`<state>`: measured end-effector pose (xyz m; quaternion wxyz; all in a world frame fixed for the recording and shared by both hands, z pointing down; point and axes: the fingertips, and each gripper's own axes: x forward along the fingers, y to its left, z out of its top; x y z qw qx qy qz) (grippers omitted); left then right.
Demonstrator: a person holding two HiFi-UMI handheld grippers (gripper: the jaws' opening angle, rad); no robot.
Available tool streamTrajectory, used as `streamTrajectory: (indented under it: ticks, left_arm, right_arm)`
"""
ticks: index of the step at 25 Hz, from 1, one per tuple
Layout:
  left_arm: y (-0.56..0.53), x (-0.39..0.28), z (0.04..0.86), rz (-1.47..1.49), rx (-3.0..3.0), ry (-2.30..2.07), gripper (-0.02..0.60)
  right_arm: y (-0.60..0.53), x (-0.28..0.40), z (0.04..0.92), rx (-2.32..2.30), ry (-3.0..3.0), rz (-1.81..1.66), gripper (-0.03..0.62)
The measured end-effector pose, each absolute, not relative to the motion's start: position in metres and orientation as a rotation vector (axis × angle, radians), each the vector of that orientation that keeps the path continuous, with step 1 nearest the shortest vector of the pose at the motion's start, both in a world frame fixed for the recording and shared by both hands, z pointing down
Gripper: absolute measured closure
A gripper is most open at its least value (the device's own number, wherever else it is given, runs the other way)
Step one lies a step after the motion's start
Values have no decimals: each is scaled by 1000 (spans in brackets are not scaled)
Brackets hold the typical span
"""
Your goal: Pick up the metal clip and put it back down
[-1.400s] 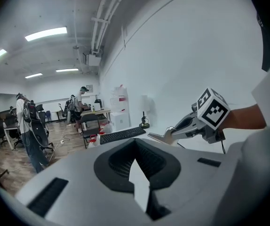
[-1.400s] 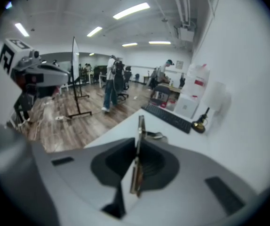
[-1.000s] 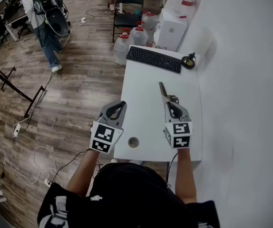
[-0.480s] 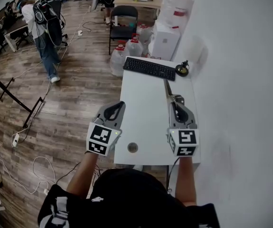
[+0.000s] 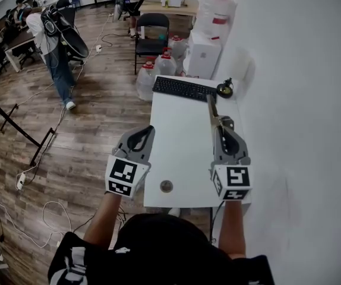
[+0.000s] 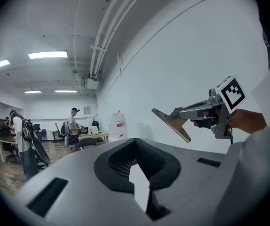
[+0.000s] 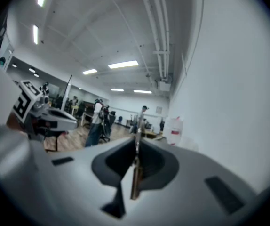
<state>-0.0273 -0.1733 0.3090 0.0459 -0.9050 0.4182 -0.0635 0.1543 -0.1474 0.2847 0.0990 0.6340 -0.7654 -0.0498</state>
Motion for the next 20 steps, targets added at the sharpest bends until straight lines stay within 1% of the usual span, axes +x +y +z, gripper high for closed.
streamTrajectory:
  ticks: [20]
  left_arm:
    - [-174, -19, 322, -239, -2767, 1272, 557]
  right_arm:
    - [-153, 155, 304, 1851, -2266, -93, 549]
